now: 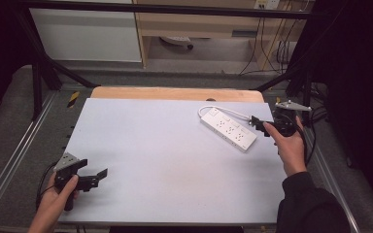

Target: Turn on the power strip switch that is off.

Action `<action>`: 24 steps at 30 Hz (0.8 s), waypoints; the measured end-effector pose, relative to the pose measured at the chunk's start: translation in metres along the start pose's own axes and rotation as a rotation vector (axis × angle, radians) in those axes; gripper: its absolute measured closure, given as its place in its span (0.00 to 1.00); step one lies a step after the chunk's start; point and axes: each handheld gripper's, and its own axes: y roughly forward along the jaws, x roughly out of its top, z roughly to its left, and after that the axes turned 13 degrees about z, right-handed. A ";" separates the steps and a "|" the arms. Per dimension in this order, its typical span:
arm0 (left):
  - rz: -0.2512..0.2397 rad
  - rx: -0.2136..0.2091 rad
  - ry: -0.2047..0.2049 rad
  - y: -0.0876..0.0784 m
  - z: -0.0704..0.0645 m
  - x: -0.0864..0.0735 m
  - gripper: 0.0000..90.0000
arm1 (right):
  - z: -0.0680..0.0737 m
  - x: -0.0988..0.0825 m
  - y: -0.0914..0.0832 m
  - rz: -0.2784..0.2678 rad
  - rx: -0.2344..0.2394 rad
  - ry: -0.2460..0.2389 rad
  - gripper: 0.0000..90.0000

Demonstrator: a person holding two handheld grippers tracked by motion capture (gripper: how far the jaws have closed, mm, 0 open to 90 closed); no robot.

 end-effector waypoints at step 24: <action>0.005 0.000 0.002 0.001 0.001 0.000 0.07 | -0.014 0.012 0.031 0.044 -0.016 0.051 0.17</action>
